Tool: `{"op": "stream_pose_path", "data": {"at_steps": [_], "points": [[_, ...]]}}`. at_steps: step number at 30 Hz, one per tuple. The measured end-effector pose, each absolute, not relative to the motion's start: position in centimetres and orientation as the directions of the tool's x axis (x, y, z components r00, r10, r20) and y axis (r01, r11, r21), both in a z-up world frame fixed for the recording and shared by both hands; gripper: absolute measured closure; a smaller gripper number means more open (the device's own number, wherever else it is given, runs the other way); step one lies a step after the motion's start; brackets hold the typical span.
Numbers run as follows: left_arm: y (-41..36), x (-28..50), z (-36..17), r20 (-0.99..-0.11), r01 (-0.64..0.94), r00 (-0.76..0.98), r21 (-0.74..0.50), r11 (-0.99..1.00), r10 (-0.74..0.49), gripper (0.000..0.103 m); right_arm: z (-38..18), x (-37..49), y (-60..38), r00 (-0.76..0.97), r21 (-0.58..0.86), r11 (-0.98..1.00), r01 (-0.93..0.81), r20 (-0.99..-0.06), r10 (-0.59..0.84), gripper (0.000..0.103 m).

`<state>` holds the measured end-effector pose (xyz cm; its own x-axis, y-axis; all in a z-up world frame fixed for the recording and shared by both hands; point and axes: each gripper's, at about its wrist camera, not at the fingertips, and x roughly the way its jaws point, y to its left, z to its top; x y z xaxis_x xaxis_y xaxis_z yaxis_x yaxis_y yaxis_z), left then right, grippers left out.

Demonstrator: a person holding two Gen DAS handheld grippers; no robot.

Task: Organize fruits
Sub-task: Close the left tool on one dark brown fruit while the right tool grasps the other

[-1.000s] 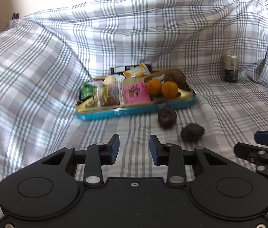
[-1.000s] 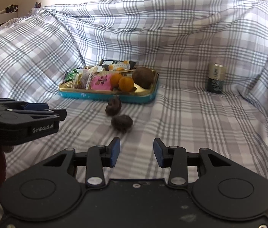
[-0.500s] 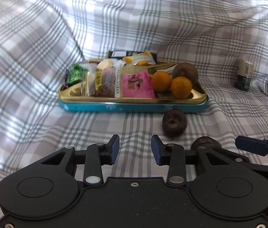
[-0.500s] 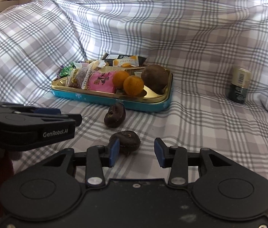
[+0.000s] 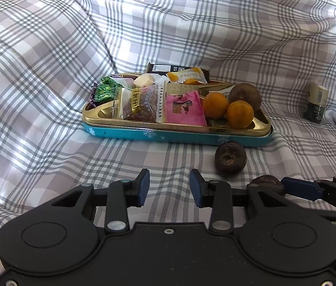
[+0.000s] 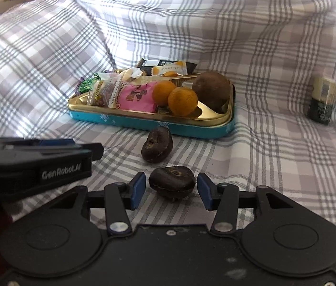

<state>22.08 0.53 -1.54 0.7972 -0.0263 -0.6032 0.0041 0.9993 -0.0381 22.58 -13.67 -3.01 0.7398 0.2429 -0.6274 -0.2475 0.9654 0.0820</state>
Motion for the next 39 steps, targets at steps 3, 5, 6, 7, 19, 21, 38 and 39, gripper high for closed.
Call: {"op": "stream_pose_path", "data": {"at_steps": [3, 5, 6, 7, 19, 21, 38, 39], "points": [[0.5, 22.1, -1.7, -0.605, 0.001, 0.796, -0.039, 0.999, -0.024, 0.057, -3.3, 23.1, -14.0, 0.719, 0.116, 0.966, -0.232, -0.649, 0.251, 0.052], [0.5, 22.2, -1.8, -0.613, 0.006, 0.789, -0.041, 0.999, -0.03, 0.057, -3.3, 23.3, -14.1, 0.713, 0.137, 0.965, -0.222, -0.653, 0.257, 0.052], [0.5, 22.2, -1.8, -0.616, 0.007, 0.787, -0.042, 0.999, -0.031, 0.057, -3.3, 23.3, -14.2, 0.71, 0.147, 0.965, -0.217, -0.654, 0.259, 0.052], [0.5, 22.2, -1.9, -0.62, 0.006, 0.784, -0.041, 0.999, -0.03, 0.057, -3.3, 23.4, -14.3, 0.707, 0.152, 0.965, -0.215, -0.657, 0.261, 0.054], [-1.1, 23.2, -1.1, -0.671, 0.056, 0.736, -0.074, 0.996, -0.091, 0.057, -1.8, 22.5, -16.2, 0.76, 0.12, 0.981, -0.152, -0.62, 0.194, 0.059], [-1.7, 23.7, -0.9, -0.671, 0.07, 0.735, -0.069, 0.995, -0.098, 0.056, -1.5, 22.5, -16.6, 0.767, 0.11, 0.984, -0.141, -0.616, 0.179, 0.059], [-5.7, 26.9, -2.0, -0.694, 0.122, 0.71, -0.04, 0.992, -0.115, 0.053, -0.7, 22.8, -19.5, 0.791, 0.123, 0.992, -0.025, -0.604, 0.095, 0.058], [-5.8, 27.0, -2.1, -0.694, 0.121, 0.711, -0.036, 0.992, -0.112, 0.051, -0.7, 22.8, -19.6, 0.793, 0.12, 0.993, -0.022, -0.602, 0.091, 0.059]]}}
